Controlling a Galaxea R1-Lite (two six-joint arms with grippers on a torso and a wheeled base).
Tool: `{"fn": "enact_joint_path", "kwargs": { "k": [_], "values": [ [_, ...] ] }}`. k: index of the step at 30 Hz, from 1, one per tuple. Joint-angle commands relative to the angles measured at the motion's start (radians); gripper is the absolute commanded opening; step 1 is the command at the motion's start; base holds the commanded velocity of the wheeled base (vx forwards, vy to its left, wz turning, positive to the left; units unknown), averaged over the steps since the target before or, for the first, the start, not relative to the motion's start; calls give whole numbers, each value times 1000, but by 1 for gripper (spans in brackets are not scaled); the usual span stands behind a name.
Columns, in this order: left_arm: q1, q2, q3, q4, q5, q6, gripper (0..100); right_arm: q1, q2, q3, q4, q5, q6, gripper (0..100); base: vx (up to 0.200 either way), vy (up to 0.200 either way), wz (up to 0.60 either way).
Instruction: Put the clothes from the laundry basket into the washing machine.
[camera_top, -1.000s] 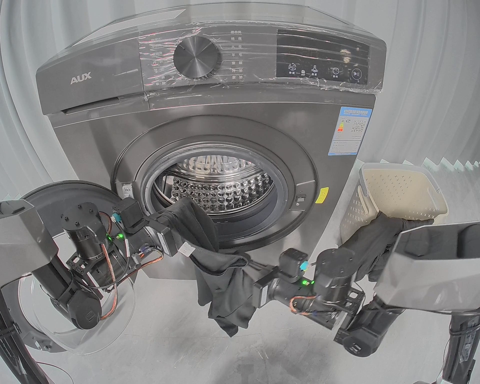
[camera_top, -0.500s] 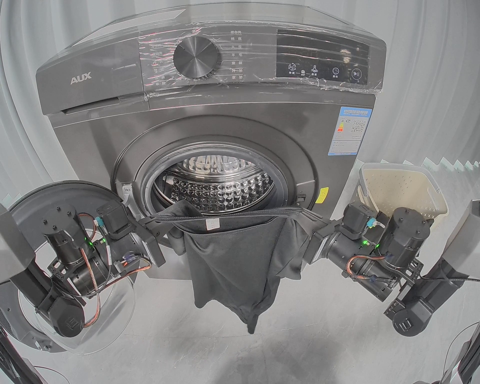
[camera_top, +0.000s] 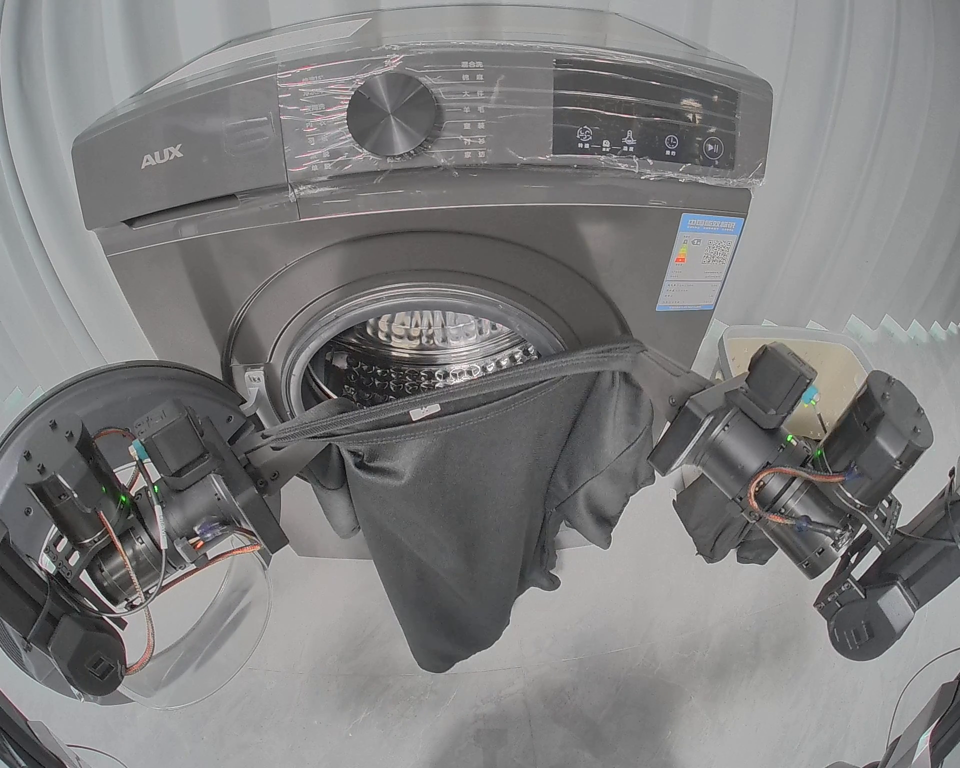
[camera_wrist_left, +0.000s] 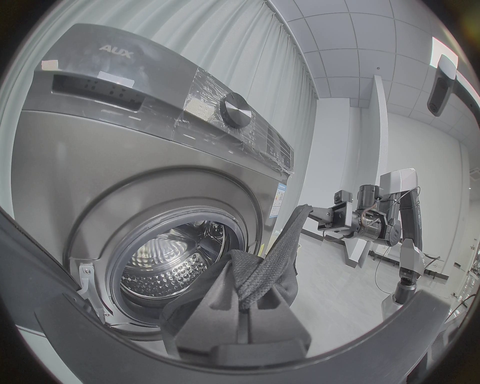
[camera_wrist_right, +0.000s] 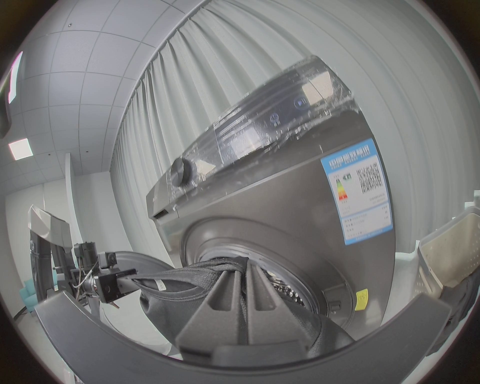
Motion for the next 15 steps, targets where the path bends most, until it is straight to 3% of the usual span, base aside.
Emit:
{"fn": "enact_joint_path", "kwargs": {
  "k": [1,8,15],
  "values": [
    [7,-21,3,0,3,-1,0,1,-25,-25,-1,-2,-1,0,0,0,0],
    [21,-21,-2,0,1,-1,0,5,-33,-44,-1,-35,1,0,0,0,0],
    [51,-24,-12,0,-20,-1,0,5,-31,-71,-1,-39,4,0,0,0,0]
  ]
}}
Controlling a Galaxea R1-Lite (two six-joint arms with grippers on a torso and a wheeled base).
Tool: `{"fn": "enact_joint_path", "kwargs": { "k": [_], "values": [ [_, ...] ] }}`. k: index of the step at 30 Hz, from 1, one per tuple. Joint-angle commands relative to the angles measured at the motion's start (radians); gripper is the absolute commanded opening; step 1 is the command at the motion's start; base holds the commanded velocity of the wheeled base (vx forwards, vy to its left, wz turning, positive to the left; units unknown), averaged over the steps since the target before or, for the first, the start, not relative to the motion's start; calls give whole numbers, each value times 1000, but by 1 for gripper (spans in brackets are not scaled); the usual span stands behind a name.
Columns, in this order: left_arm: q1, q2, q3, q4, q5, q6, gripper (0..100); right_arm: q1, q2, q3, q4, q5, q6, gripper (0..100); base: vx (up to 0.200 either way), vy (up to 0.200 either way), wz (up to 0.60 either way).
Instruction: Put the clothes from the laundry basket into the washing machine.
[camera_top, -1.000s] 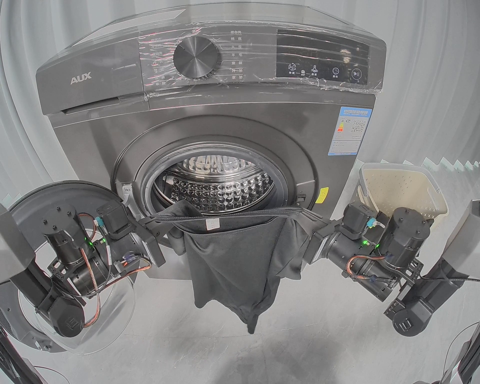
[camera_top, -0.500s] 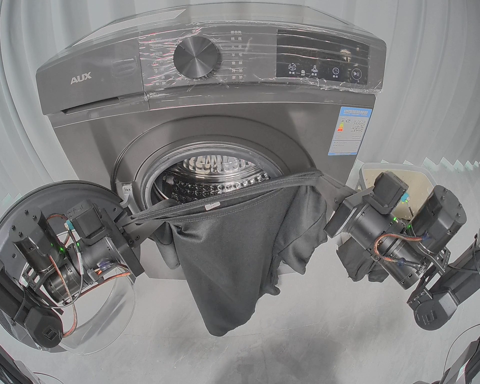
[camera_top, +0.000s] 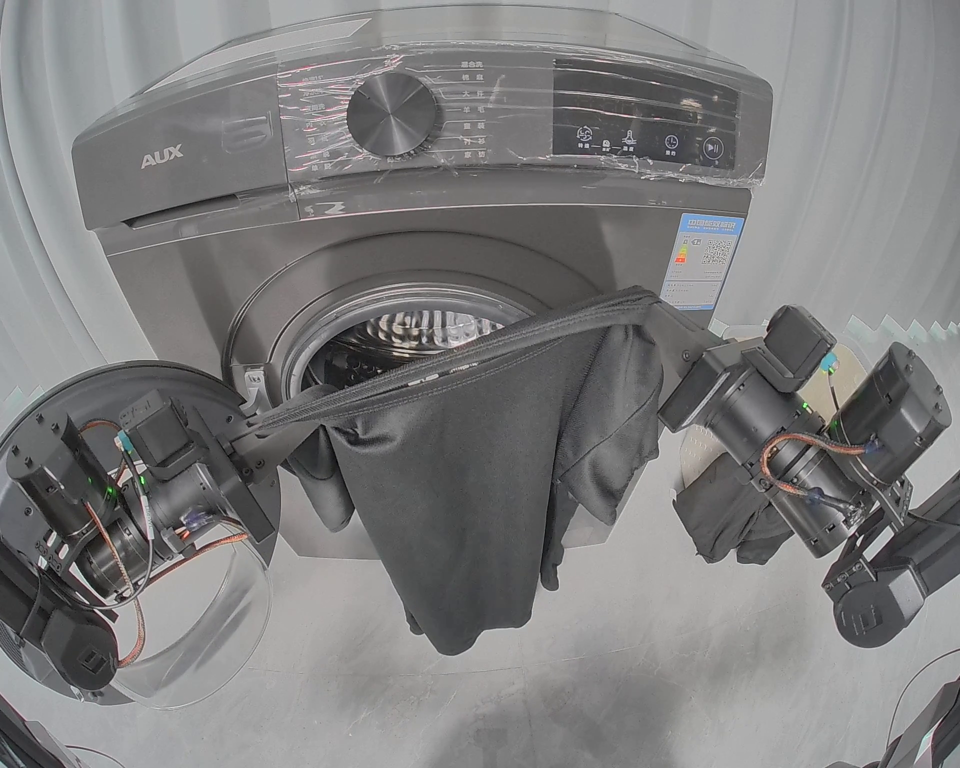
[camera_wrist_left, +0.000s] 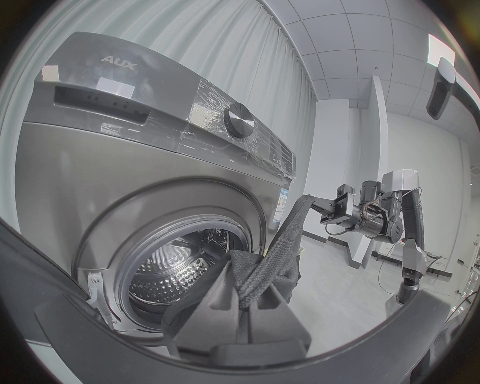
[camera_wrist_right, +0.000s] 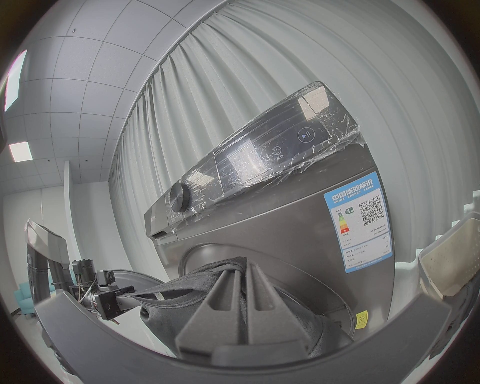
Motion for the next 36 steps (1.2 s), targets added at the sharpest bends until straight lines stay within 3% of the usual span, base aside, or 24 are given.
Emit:
{"fn": "enact_joint_path", "kwargs": {
  "k": [1,11,36],
  "values": [
    [15,-1,-8,0,-3,-1,0,0,-1,-11,-1,-1,1,0,0,0,0],
    [28,-1,-73,0,11,-4,0,1,2,-4,-1,-1,8,0,0,0,0],
    [21,4,-71,0,10,-4,0,0,2,9,-1,0,9,0,0,0,0]
  ]
}}
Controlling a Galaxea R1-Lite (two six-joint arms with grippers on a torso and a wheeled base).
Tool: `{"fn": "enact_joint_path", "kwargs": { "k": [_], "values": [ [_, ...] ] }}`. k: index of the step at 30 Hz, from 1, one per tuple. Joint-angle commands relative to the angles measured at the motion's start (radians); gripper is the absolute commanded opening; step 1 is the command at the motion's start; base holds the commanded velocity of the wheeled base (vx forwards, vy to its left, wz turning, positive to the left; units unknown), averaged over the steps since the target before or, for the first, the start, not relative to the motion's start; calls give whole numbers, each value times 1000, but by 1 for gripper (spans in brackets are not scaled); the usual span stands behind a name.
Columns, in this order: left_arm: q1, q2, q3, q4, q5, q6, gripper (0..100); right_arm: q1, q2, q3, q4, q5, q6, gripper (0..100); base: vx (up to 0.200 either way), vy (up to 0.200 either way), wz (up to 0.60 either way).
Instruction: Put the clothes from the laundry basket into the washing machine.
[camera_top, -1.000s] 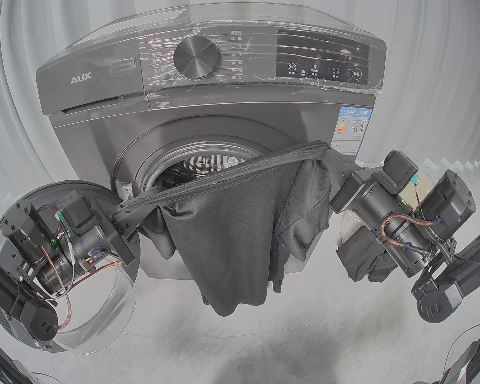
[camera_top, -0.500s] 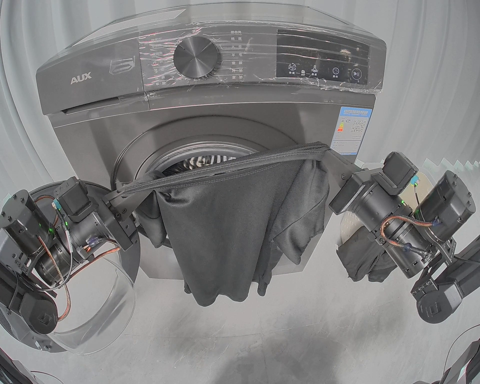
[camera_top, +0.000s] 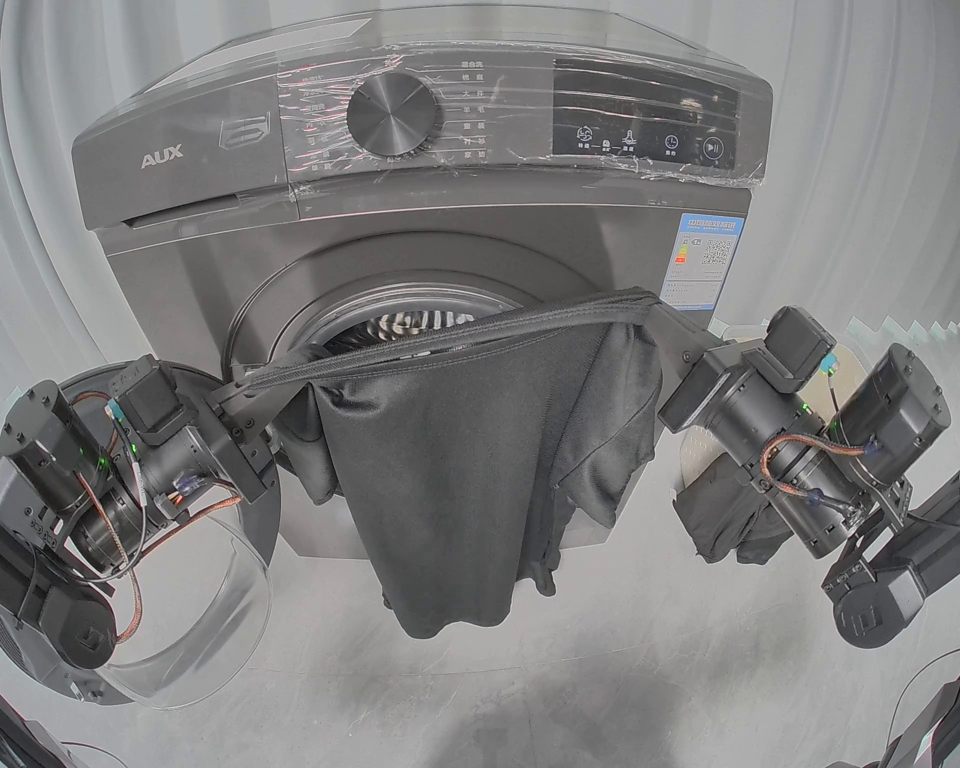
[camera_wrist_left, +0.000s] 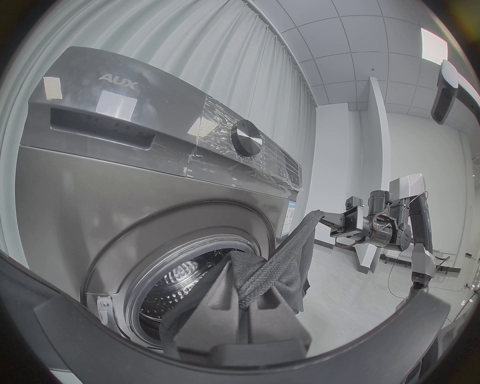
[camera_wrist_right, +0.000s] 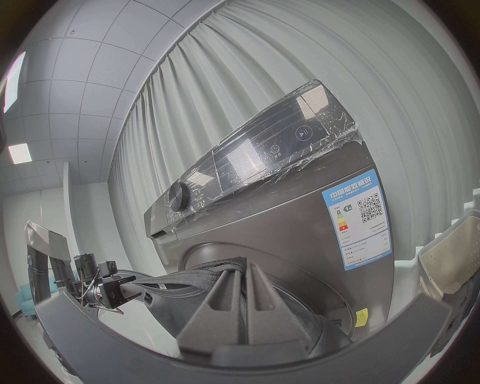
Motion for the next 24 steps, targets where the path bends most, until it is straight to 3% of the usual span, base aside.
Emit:
{"fn": "enact_joint_path", "kwargs": {
  "k": [1,8,11,12,16,20,24],
  "values": [
    [-7,7,5,0,0,0,0,0,2,8,-1,0,0,0,0,0,0],
    [-50,37,2,0,32,3,0,2,3,93,-1,2,-1,0,0,0,0],
    [-91,33,11,0,124,4,0,7,0,130,-1,0,-1,0,0,0,0],
    [-102,31,11,0,144,4,0,7,-1,142,-1,0,-1,100,0,0,0],
    [-123,36,-17,14,203,6,0,19,3,225,2,-1,-4,100,0,0,0],
    [-169,37,-52,53,238,6,0,109,37,360,1,2,0,100,0,0,0],
    [-212,56,-70,61,272,6,0,154,68,387,-1,0,15,100,0,0,0]
  ]
}}
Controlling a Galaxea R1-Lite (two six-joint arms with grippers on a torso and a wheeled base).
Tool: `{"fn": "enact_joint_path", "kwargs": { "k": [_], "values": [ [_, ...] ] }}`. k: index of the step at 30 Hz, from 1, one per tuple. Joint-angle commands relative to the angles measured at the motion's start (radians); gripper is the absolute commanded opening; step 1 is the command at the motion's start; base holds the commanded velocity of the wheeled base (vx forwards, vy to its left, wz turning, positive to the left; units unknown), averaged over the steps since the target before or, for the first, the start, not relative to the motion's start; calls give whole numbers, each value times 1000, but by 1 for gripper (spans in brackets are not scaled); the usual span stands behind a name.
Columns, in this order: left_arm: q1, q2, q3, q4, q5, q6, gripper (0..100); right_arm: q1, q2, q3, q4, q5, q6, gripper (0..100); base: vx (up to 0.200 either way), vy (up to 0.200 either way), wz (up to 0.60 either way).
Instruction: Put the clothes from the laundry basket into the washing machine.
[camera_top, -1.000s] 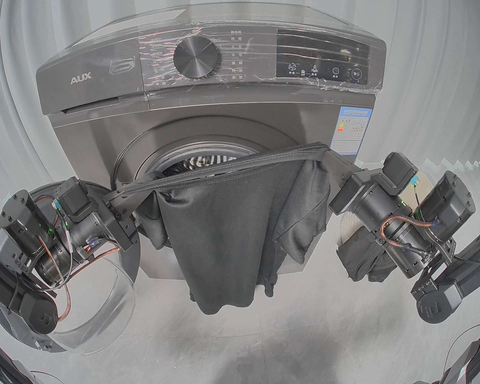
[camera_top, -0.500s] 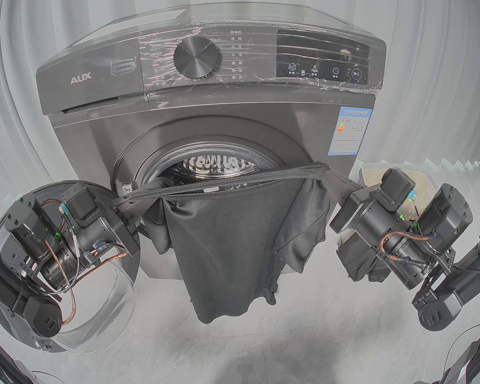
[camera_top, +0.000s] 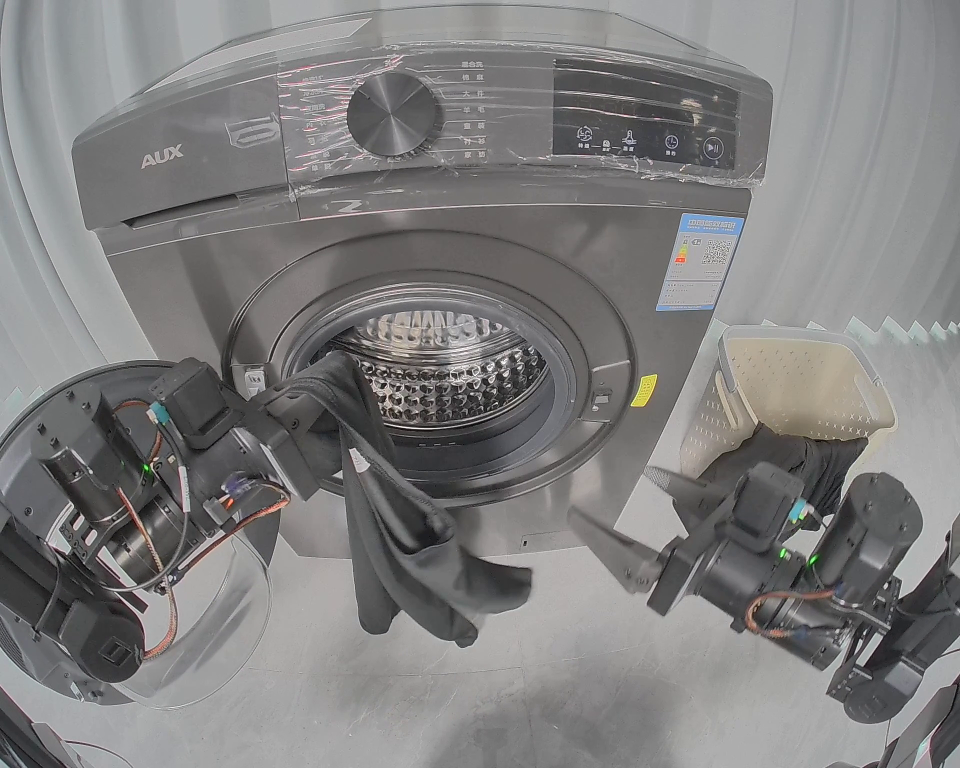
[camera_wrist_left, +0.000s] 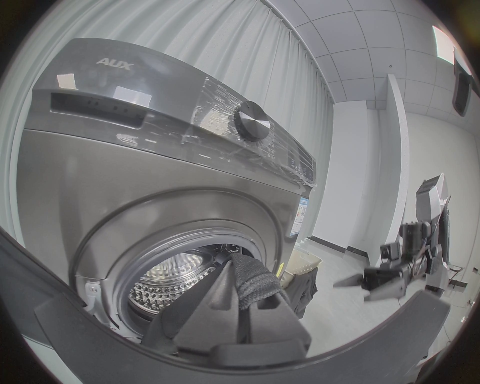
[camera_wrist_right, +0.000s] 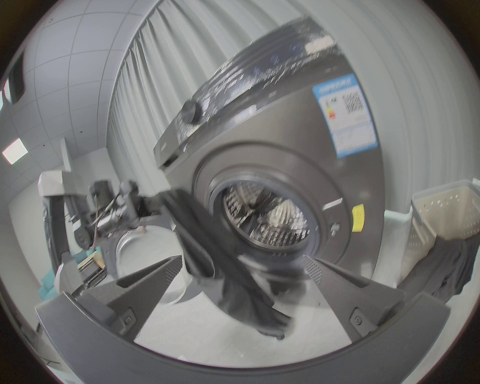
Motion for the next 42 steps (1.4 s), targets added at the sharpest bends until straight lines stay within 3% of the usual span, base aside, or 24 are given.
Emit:
{"fn": "enact_joint_path", "kwargs": {
  "k": [1,5,13,14,16,26,38,42],
  "values": [
    [-72,30,-42,12,39,-1,0,61,52,49,0,2,15,100,0,0,0],
    [-114,43,-71,13,71,2,0,50,111,-8,0,6,19,100,0,0,0],
    [-124,50,-106,21,73,2,0,7,251,-118,0,29,15,100,0,0,0],
    [-124,50,-111,21,73,2,0,-7,328,-167,-1,58,6,100,0,0,0],
    [-124,50,-113,21,73,2,0,-12,372,-201,-1,68,4,100,0,0,0],
    [-126,56,-125,22,73,4,0,-12,492,-345,0,68,-42,100,0,0,0],
    [-126,61,-125,22,73,5,0,4,544,-417,0,86,-65,100,0,0,0],
    [-126,61,-123,22,73,5,0,16,552,-425,2,115,-76,100,0,0,0]
  ]
}}
